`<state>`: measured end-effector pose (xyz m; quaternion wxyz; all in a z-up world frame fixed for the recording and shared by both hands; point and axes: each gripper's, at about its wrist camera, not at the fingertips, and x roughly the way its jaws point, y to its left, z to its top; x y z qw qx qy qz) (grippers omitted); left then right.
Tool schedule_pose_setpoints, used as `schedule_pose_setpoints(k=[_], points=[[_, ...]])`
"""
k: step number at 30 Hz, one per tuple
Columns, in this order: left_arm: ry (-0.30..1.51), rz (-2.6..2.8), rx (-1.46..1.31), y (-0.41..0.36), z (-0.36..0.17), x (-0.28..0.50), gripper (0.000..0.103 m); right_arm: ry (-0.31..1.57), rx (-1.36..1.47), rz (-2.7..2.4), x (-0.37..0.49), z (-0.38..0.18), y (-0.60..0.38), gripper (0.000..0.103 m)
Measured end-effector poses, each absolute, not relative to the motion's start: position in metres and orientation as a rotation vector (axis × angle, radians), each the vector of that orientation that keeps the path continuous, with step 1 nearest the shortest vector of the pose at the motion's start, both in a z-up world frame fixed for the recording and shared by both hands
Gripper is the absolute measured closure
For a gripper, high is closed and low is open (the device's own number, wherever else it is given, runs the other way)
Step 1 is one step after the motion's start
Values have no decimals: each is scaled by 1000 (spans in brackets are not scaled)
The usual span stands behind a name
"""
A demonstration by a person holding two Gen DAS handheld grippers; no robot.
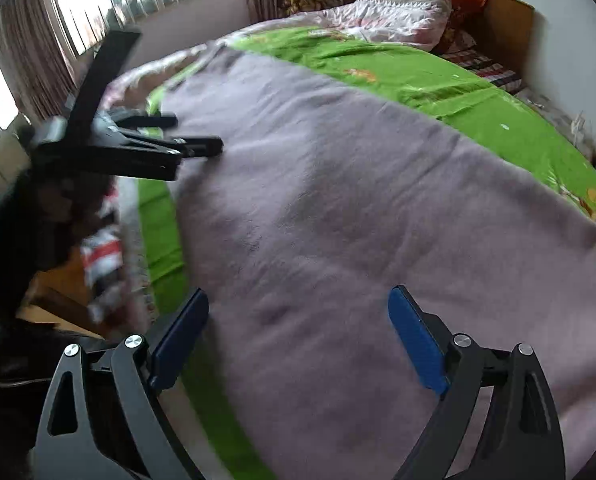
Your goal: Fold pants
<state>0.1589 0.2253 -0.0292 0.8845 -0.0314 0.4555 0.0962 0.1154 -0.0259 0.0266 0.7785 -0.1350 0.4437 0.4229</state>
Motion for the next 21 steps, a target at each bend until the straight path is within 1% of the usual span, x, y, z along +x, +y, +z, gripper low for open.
schedule_pose_setpoints(k=[3, 6, 9, 12, 15, 17, 19, 21], points=[[906, 162, -107, 211, -3, 172, 2, 906, -255, 819, 128, 45, -62, 15], [872, 47, -47, 170, 20, 197, 2, 918, -144, 655, 149, 52, -122, 15], [865, -143, 52, 93, 35, 236, 2, 920, -80, 548, 159, 52, -166, 15], [875, -319, 147, 19, 37, 262, 2, 904, 1, 432, 153, 55, -223, 15], [894, -504, 215, -58, 22, 293, 2, 904, 45, 331, 147, 51, -271, 15], [919, -568, 190, -83, 8, 308, 2, 944, 71, 291, 147, 38, -300, 15], [971, -587, 168, -102, -13, 331, 2, 1087, 15, 194, 148, 12, -320, 16], [1007, -530, 157, -108, -33, 349, 3, 1061, -23, 265, 132, 7, -331, 16]])
